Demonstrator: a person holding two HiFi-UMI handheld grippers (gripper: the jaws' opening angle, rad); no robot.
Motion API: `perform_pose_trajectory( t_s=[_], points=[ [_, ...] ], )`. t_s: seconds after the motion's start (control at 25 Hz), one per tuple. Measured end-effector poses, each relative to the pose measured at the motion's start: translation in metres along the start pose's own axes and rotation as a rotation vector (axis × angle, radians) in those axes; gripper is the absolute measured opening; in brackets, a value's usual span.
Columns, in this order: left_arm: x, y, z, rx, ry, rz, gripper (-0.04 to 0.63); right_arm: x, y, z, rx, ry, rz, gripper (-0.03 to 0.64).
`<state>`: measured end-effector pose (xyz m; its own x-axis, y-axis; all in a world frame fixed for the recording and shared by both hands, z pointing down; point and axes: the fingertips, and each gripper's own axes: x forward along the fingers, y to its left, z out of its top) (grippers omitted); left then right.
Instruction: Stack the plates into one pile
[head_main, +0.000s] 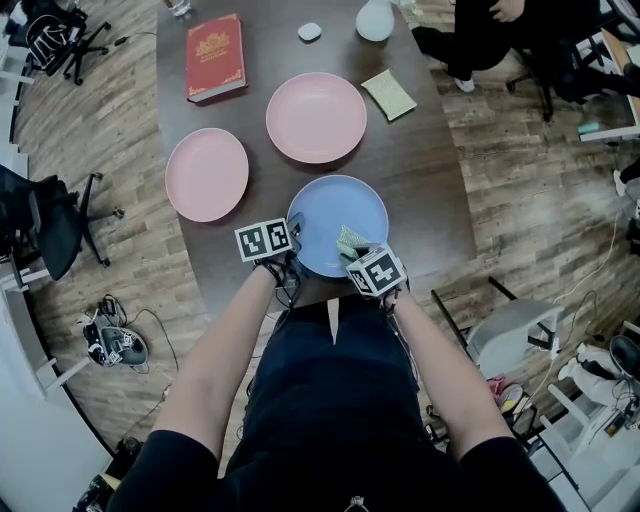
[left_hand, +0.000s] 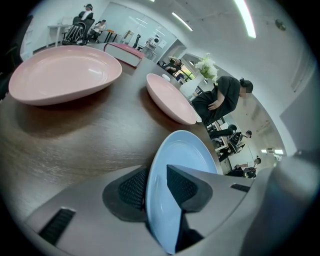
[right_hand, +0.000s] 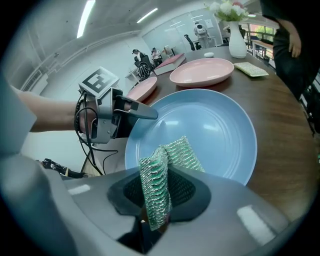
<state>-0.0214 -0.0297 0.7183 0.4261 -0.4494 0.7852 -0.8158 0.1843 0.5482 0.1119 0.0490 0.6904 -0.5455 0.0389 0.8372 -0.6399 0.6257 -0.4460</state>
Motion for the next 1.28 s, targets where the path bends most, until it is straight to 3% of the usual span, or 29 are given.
perform_pose_trajectory(
  t_s=[0.28,0.56,0.92,1.28],
  points=[
    [-0.012,-0.012,0.003,0.082,-0.008,0.006,0.157,-0.016,-0.002,0.017,-0.021,-0.059,-0.015,0.083],
    [-0.036,-0.013,0.017,0.111,-0.048,0.028,0.186,-0.044,0.002,0.037,-0.044,-0.113,-0.034,0.083],
    [-0.106,-0.044,0.047,0.169,-0.223,-0.007,0.183,-0.101,0.018,0.078,-0.102,-0.254,-0.078,0.083],
    [-0.200,-0.084,0.085,0.228,-0.447,-0.036,0.037,-0.175,0.059,0.141,-0.201,-0.438,-0.097,0.083]
  ],
)
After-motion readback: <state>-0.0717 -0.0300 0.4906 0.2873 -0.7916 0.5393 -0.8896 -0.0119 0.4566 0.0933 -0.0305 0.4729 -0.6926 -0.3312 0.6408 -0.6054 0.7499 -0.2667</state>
